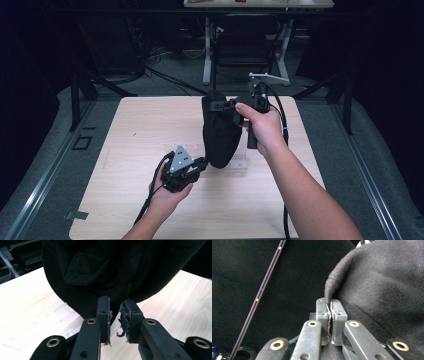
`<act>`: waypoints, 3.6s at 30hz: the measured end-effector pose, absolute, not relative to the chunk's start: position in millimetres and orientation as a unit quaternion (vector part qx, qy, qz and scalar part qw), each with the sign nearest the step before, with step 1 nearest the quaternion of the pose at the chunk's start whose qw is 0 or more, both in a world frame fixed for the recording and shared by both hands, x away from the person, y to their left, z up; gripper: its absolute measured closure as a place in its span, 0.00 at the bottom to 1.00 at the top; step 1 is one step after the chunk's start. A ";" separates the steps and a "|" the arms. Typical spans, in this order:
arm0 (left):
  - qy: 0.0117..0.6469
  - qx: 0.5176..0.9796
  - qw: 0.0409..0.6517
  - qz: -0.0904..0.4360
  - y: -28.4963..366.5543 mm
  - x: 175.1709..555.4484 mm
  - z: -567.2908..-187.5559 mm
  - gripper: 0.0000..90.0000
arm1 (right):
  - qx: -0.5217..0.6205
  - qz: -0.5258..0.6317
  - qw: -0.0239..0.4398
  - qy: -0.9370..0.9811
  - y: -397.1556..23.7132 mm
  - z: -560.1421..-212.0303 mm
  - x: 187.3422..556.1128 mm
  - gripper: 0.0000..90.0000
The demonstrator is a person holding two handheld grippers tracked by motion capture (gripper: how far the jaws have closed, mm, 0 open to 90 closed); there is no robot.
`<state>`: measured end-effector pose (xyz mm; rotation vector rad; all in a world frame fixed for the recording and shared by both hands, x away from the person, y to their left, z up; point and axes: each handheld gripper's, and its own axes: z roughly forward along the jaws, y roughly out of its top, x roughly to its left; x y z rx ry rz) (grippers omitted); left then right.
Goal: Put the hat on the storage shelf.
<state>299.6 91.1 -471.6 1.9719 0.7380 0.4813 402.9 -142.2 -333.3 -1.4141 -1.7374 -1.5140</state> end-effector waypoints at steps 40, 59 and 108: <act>0.302 0.815 0.427 0.248 114.5 297.9 -489.6 0.95 | -0.503 -0.564 0.208 -0.621 -158.3 -324.4 395.4 0.93; 0.328 0.810 0.429 0.230 132.7 299.6 -504.5 0.94 | -0.514 -0.562 0.177 -0.623 -178.6 -324.9 389.9 0.88; 0.422 0.760 0.459 0.181 201.7 277.4 -524.8 0.55 | -0.549 -0.495 -0.007 -0.674 -237.8 -356.3 341.4 0.78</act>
